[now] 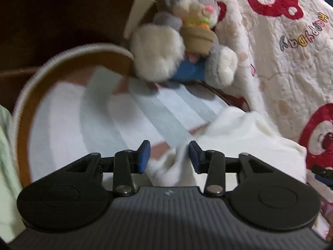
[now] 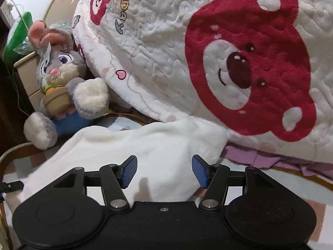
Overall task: Fold clothes
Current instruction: 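Lay the bundle down and open both tools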
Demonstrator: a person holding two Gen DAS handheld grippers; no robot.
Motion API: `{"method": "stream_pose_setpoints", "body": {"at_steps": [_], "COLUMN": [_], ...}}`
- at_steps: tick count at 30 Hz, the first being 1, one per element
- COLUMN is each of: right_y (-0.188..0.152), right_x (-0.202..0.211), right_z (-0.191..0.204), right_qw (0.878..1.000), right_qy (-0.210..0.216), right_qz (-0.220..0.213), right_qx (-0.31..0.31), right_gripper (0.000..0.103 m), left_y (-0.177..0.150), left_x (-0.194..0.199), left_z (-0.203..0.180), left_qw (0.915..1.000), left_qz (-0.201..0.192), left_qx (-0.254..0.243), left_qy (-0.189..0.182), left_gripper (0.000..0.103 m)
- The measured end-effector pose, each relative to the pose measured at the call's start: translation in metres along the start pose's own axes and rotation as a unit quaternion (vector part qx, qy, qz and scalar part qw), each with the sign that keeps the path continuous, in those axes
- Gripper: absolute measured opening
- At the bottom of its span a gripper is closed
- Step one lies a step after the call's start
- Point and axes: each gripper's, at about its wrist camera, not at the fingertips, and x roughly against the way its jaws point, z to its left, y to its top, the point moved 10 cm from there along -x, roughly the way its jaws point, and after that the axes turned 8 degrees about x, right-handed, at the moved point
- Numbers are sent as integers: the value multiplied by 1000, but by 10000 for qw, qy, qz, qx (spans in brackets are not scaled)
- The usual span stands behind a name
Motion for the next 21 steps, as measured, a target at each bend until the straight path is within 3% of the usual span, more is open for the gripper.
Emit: {"method": "stream_pose_setpoints", "body": {"at_steps": [3, 5, 8, 10, 14, 16, 19, 21], "right_y": [2, 4, 0, -7, -17, -19, -20, -20], "right_x": [-12, -23, -36, -40, -50, -55, -39, -20], "right_z": [20, 43, 85, 112, 146, 146, 151, 154], "right_qw": [9994, 9969, 9881, 9813, 9668, 9677, 9713, 9745], "right_qy": [305, 726, 1344, 1446, 1361, 1328, 1370, 1425], "right_qz": [123, 249, 560, 712, 890, 974, 800, 586], "right_qx": [116, 193, 493, 1049, 1971, 1908, 1771, 1632], "right_gripper": [64, 64, 64, 64, 64, 63, 51, 48], "left_y": [8, 9, 3, -7, -26, -34, -36, -35], "left_x": [8, 15, 24, 25, 6, -3, -6, 0], "left_z": [-3, -18, -48, -66, -58, -50, -41, -48], "left_qw": [9988, 9960, 9856, 9783, 9854, 9876, 9855, 9854], "left_qz": [-23, -26, 88, 312, 649, 810, 949, 906], "left_qx": [232, 98, -14, -161, -289, -210, 160, 43], "left_qy": [-431, -889, -1691, -2043, -1546, -1331, -1401, -1442], "left_gripper": [34, 34, 28, 28, 28, 28, 28, 28]}}
